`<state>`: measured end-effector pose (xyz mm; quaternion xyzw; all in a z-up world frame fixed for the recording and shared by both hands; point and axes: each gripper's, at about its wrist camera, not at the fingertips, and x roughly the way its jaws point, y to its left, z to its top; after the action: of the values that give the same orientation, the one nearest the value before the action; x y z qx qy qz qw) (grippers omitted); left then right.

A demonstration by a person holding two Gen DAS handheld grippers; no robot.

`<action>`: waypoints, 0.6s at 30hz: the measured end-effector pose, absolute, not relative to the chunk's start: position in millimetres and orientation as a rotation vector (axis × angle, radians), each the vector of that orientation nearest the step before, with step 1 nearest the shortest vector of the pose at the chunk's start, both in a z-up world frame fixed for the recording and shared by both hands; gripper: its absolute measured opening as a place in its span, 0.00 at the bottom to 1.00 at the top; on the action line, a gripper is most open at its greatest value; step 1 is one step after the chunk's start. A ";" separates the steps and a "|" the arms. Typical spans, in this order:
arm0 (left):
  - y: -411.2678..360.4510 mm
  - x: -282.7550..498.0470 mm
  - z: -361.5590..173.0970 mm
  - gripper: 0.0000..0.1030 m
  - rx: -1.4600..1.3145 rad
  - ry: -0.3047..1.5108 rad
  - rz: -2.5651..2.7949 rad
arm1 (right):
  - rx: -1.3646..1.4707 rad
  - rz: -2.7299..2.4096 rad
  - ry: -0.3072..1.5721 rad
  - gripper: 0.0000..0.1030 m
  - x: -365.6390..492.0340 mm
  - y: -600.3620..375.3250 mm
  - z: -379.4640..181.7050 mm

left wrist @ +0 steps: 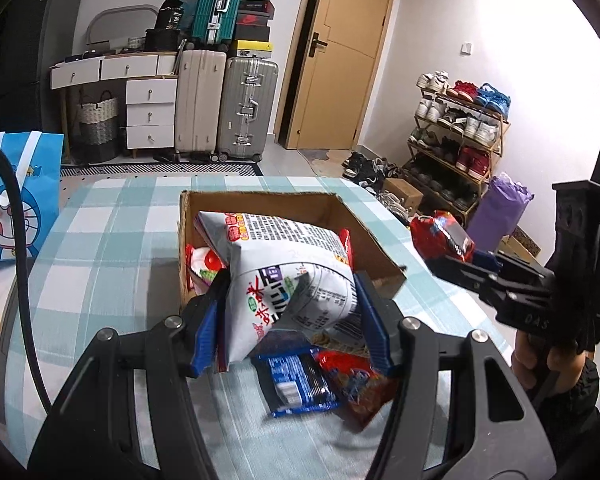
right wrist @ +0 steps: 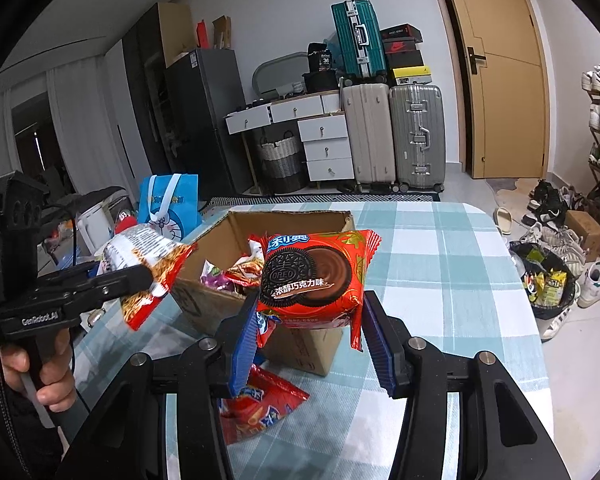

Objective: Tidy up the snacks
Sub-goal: 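Lower both packets into the SF box and open both tools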

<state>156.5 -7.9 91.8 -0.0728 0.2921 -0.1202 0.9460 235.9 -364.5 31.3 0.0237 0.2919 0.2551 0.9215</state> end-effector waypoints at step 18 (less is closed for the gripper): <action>1.4 247.6 76.8 0.56 -0.127 0.616 -0.173 | -0.007 0.576 0.642 0.49 290.9 -308.5 27.6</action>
<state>247.6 1.4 76.8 -0.0626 0.3027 -0.0849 0.9472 290.9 -308.5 27.6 -0.0035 0.3110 0.2790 0.9085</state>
